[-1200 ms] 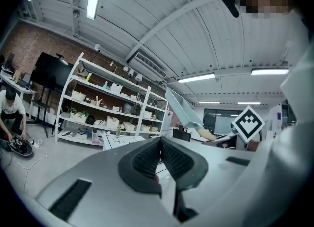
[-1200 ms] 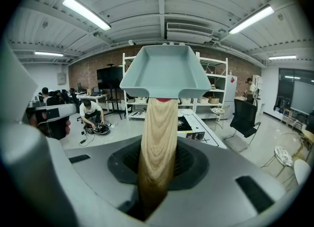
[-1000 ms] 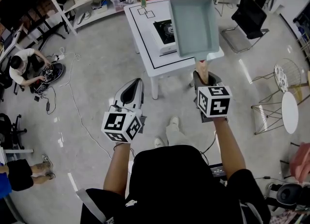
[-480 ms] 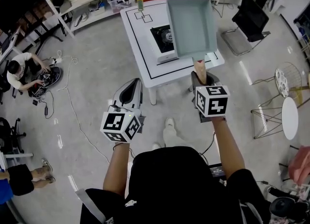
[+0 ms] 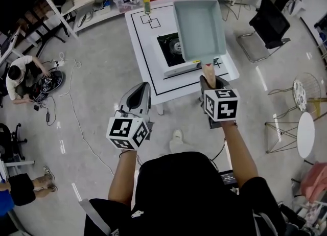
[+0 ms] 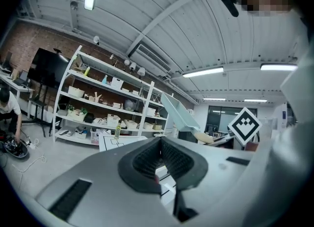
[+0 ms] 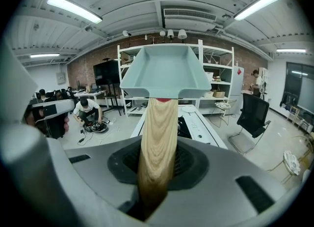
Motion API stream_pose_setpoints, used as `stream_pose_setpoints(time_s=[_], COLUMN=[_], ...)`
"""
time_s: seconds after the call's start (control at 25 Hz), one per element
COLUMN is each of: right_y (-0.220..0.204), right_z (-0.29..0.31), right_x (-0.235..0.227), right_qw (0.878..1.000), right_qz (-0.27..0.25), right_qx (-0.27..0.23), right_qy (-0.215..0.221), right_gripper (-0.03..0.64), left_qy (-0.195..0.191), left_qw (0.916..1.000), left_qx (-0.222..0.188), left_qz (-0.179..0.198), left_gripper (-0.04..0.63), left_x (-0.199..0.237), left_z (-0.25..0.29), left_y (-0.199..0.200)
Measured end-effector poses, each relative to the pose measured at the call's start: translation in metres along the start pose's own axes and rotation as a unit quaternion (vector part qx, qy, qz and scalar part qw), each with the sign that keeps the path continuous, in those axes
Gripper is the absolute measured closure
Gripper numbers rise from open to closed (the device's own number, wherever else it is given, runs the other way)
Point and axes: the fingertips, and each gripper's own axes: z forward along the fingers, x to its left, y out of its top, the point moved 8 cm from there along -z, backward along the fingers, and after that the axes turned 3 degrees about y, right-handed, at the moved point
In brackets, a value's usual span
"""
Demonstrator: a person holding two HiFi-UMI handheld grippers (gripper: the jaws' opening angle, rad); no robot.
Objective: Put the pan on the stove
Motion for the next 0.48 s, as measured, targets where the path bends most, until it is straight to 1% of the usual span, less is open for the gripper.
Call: stream_pose_setpoints(time_s=[0.2, 0.48], right_y=[0.010, 0.011], right_z=[0.034, 0.077], right_x=[-0.017, -0.036], right_qw=[1.000, 0.998], right_qz=[-0.002, -0.004], right_qx=[0.018, 0.051], right_qy=[0.011, 0.020], right_gripper=[0.546, 0.545], left_qy=[0.012, 0.022], left_qw=[0.9999, 0.9995], left_qx=[0.009, 0.018], left_qz=[-0.005, -0.011], left_gripper=[0.584, 0.584], left_x=[0.008, 0.014], left_z=[0.033, 0.071], left_y=[-0.002, -0.007])
